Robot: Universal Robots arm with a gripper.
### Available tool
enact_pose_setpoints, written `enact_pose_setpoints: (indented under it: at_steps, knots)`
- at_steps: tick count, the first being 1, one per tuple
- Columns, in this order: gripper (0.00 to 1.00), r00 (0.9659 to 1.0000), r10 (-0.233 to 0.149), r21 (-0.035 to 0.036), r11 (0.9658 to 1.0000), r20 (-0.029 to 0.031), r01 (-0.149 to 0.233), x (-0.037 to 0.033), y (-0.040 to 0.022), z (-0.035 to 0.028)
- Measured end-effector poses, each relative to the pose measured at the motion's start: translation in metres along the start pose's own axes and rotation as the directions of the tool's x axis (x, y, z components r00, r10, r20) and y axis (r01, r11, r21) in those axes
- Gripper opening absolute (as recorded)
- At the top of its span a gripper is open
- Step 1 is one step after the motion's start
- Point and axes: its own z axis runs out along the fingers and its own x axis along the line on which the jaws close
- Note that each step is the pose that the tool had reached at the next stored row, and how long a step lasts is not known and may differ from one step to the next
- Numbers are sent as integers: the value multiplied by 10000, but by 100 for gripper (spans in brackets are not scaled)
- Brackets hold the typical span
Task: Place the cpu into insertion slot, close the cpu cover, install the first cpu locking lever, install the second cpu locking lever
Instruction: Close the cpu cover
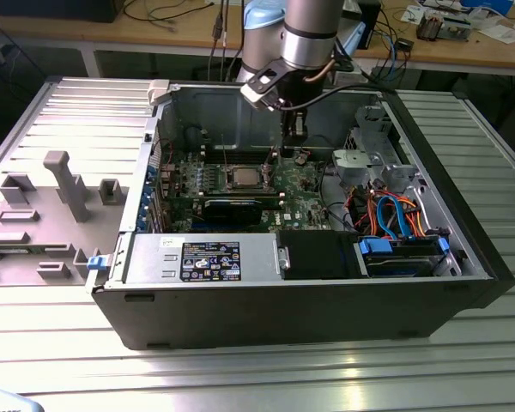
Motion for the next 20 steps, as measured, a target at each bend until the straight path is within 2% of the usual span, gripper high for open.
enact_pose_setpoints:
  at_steps: [20]
  knots:
    - [11, 10000, 0, 1, 10000, 1, 0, 0, -141, 8]
